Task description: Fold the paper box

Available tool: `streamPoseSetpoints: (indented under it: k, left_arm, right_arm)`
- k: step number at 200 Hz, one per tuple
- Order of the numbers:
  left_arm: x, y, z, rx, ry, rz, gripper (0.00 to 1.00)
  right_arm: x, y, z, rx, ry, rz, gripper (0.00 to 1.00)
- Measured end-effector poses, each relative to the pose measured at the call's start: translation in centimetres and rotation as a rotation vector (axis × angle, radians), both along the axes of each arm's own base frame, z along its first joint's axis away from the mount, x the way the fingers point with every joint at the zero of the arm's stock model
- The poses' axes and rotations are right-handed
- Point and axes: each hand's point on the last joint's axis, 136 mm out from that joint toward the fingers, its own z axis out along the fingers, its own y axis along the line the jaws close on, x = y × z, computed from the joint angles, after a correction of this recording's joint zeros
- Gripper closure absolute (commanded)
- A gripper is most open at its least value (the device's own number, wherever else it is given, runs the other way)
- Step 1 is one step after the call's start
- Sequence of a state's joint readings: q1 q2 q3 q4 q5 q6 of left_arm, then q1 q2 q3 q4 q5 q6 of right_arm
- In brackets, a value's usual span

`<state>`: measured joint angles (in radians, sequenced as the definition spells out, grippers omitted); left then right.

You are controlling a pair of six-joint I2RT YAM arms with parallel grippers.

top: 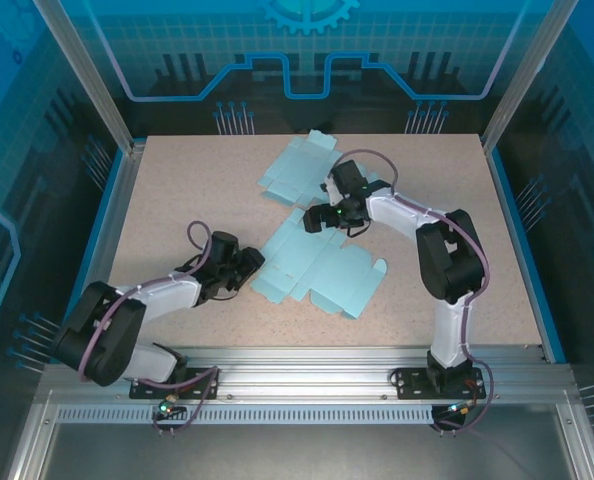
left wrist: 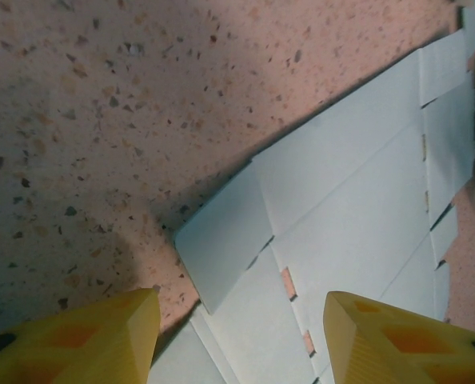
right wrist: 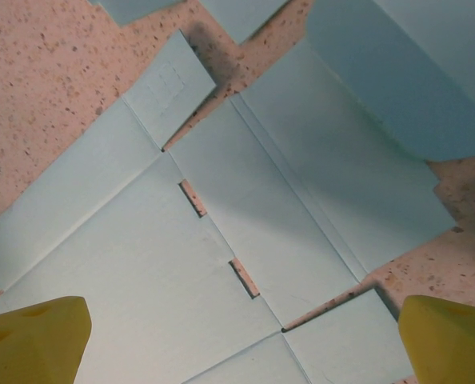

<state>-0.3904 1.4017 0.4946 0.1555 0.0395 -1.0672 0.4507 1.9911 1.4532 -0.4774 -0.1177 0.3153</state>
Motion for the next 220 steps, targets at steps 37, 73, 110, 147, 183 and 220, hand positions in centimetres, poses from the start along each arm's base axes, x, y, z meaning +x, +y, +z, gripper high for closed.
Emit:
streamPoseSetpoints:
  k: [37, 73, 110, 147, 183, 220]
  left_arm:
    - [0.2, -0.3, -0.7, -0.011, 0.01, -0.001, 0.43]
    - [1.0, -0.8, -0.7, -0.029, -0.016, -0.007, 0.52]
    - [2.0, -1.5, -0.2, -0.063, -0.065, -0.022, 0.53]
    - [2.6, -1.8, 0.1, -0.074, -0.092, -0.022, 0.53]
    - [2.7, -1.3, -0.7, -0.049, -0.081, -0.003, 0.54]
    - [3.2, -1.1, -1.1, -0.032, -0.068, 0.02, 0.73]
  right_arm:
    - [-0.2, 0.2, -0.8, 0.007, 0.024, 0.001, 0.01]
    - [-0.2, 0.4, -2.1, 0.012, 0.05, 0.0, 0.02]
    - [-0.2, 0.7, -3.0, 0.018, 0.073, 0.002, 0.04]
    - [0.3, 1.2, -3.0, 0.035, 0.064, 0.009, 0.04]
    - [0.6, 1.4, -3.0, 0.042, 0.06, 0.011, 0.04]
    - [0.7, 1.5, -3.0, 0.043, 0.059, 0.012, 0.04]
